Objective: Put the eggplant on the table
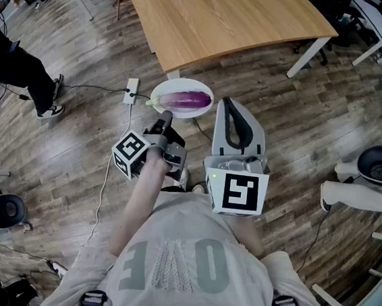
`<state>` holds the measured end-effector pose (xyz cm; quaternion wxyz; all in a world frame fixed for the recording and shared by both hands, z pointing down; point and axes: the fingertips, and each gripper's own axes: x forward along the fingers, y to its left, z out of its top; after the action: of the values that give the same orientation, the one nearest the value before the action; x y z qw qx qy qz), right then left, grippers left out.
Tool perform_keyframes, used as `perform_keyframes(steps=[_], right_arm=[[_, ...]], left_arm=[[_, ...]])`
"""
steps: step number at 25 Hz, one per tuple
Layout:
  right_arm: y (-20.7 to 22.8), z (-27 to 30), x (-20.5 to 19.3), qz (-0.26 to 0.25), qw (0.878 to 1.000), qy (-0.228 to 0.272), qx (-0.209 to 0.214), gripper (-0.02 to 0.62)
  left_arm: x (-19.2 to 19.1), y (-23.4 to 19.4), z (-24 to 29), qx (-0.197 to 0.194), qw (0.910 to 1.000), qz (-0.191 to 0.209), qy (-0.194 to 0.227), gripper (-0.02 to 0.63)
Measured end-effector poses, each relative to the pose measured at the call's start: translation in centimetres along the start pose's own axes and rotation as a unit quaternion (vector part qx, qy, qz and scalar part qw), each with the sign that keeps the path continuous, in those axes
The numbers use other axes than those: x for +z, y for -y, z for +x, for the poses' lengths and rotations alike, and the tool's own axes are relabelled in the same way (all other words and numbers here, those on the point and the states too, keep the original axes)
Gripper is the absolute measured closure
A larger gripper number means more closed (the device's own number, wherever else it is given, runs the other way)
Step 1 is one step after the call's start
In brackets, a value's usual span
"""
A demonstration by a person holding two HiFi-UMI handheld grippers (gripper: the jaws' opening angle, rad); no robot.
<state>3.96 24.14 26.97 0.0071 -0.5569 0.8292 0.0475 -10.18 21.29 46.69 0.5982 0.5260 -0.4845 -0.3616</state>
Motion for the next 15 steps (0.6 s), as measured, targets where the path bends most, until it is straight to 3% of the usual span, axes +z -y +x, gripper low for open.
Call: perform_keyframes(steps=[15], right_arm=[[-0.8,1.7,-0.6,0.003,1.0,-0.006,-0.006,0.577]], left_arm=[[1.3,-0.4,1.3,0.0,0.9999,-0.007,-0.014,0.588]])
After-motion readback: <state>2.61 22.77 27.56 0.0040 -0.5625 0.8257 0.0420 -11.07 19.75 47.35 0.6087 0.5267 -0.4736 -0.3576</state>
